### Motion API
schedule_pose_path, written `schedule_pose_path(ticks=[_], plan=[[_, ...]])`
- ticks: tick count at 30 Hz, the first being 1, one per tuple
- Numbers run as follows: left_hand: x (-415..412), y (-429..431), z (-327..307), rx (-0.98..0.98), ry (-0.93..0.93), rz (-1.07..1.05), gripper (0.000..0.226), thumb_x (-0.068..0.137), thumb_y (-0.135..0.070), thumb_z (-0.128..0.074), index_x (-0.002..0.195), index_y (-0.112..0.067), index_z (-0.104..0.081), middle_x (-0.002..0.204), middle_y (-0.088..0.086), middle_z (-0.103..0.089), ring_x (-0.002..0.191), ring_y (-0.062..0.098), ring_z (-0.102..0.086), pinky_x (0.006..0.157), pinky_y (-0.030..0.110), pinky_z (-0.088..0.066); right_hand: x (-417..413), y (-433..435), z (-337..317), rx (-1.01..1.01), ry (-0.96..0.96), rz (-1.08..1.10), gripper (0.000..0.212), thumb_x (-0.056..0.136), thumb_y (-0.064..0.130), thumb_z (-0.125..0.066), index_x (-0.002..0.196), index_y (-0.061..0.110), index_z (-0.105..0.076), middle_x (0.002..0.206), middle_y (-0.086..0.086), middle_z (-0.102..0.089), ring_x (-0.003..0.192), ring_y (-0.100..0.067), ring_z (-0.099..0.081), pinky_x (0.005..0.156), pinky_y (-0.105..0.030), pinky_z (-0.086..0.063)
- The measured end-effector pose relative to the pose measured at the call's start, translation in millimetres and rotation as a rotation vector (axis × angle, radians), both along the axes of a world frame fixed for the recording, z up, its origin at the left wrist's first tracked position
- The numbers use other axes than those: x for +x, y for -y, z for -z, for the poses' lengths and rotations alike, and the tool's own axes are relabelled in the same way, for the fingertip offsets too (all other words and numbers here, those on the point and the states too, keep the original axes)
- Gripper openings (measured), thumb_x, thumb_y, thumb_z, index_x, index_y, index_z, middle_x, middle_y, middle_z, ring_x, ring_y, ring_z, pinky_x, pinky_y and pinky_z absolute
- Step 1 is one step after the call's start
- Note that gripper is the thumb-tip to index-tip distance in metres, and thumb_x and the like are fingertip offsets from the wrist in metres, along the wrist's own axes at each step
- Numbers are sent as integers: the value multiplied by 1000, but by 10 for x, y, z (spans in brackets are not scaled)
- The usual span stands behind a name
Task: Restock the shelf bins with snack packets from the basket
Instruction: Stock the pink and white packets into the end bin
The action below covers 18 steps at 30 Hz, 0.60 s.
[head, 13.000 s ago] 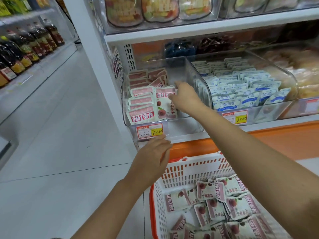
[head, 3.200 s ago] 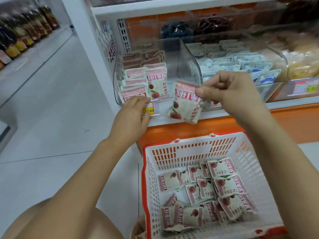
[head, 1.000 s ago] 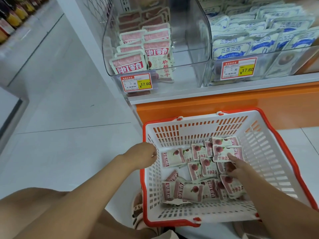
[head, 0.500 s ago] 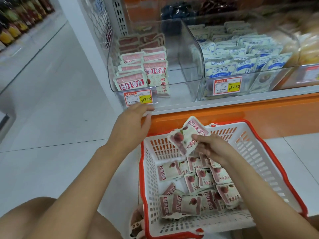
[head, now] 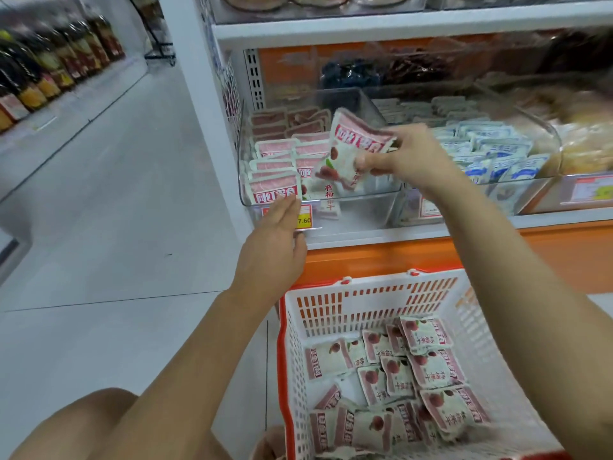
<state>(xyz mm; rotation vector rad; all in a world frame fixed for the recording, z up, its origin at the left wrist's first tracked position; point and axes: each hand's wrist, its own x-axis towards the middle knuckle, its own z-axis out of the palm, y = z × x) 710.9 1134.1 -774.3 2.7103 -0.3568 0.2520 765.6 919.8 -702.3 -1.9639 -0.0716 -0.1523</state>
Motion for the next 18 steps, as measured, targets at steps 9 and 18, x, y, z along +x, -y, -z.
schedule_pose_path(ticks=[9, 18], plan=[[-22, -11, -3, -13, -52, 7, 66, 99, -16, -41, 152, -30, -5, 159, -12, -1, 146, 10, -13, 113, 30, -26, 565, -466, 282, -694, -232, 22, 41, 78, 25, -77, 111, 4, -67, 109, -10, -68, 101, -25, -65, 92, -37, -51], [-233, -43, 64, -32, -128, 49, 58, 100, -29, -40, 151, -29, -14, 158, -13, -12, 140, 13, -30, 109, 30, -32, 103, -371, 351, -553, 256, 264, 20, 85, 27, -68, 86, 11, -56, 85, -4, -58, 76, -17, -51, 70, -32, -41]])
